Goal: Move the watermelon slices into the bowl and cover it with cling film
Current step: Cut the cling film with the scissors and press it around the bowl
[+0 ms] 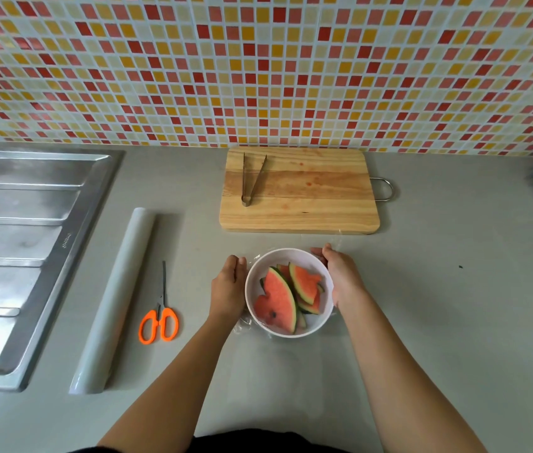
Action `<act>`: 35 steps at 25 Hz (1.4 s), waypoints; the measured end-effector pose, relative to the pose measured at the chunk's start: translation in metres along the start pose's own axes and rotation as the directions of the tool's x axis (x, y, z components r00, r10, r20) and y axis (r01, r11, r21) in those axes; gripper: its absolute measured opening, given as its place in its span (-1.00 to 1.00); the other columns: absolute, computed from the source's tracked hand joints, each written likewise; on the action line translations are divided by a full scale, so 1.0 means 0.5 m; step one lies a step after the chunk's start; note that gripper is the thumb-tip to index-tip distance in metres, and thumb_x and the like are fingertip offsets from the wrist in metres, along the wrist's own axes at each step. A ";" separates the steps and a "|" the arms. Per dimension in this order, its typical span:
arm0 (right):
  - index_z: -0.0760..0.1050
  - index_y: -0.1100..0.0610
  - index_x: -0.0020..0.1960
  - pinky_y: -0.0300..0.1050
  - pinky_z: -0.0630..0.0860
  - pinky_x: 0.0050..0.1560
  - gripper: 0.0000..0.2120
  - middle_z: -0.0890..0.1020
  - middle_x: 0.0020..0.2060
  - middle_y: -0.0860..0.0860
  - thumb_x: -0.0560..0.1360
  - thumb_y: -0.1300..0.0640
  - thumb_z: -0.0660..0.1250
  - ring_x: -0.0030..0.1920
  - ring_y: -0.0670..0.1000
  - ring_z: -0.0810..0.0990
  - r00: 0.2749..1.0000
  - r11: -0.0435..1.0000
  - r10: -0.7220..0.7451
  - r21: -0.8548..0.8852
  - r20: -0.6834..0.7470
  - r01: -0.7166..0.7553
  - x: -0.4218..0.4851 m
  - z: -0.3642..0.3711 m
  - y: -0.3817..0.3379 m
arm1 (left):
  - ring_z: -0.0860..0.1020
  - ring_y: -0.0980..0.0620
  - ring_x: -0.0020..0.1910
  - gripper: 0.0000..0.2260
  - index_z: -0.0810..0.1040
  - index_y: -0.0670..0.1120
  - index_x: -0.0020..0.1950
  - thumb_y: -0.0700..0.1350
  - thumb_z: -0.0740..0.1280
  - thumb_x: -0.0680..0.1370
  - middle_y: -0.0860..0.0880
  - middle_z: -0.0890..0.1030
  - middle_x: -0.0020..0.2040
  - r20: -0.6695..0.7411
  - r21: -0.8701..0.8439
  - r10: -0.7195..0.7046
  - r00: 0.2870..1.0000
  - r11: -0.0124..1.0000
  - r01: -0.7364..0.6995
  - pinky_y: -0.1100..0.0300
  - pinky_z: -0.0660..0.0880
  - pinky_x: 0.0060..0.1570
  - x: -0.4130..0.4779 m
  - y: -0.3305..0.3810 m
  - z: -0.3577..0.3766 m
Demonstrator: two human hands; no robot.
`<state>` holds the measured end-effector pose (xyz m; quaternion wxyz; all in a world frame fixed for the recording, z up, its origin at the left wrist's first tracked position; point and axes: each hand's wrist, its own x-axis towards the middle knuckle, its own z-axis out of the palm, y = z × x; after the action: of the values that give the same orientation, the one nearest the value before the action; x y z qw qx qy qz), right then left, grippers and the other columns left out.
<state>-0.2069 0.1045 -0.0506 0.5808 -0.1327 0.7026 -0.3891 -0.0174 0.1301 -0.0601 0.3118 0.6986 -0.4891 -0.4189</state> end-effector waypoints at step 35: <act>0.63 0.07 -0.08 -0.21 0.35 -0.41 -0.77 0.64 -0.17 0.09 0.46 0.16 0.19 -0.30 0.03 0.55 0.989 0.984 -0.019 -0.176 -0.144 -0.007 -0.014 0.005 -0.011 | 0.41 -0.21 0.14 -0.72 0.37 -0.14 0.28 -0.12 0.13 0.58 -0.20 0.50 0.17 -0.266 0.536 0.116 0.957 0.843 0.047 -0.04 0.33 0.04 0.008 -0.018 0.011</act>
<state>-0.2039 0.1043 -0.0420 0.5129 -0.1570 0.7742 -0.3360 -0.0178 0.1290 -0.0711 0.1794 0.8020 -0.5486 -0.1537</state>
